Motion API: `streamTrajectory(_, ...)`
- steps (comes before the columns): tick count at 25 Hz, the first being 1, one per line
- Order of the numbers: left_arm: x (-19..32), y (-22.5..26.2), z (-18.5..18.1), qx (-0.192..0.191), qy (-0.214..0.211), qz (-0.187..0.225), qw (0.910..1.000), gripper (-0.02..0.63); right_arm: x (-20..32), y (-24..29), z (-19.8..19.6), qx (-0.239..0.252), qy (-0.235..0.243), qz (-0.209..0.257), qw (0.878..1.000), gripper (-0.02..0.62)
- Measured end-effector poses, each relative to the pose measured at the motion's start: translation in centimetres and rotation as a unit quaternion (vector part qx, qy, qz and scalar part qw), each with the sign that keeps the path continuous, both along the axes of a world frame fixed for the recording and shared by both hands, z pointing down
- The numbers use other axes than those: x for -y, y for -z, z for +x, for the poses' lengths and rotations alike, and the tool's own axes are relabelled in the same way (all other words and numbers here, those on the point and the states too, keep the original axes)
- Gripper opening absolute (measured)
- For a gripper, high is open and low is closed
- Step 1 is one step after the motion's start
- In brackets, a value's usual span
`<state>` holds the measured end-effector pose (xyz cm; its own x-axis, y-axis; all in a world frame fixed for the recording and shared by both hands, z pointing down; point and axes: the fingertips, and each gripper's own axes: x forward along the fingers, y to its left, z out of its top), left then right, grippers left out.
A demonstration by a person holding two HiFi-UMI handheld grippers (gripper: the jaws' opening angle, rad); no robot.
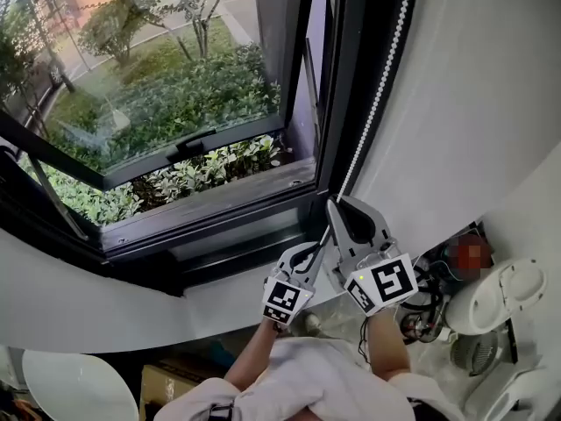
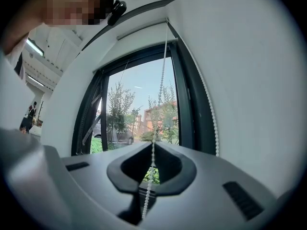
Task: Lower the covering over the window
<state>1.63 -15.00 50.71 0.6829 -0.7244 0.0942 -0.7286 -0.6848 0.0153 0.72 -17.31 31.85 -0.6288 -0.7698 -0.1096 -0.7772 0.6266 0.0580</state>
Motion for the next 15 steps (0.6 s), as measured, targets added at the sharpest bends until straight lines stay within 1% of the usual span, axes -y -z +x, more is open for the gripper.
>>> streamTrajectory(15,-1.0,-6.3,0.5,0.019,-0.003,-0.056,0.9982,0.021,0.0,-6.5,0.1,0.008,-0.010,-0.057,0.998,0.006)
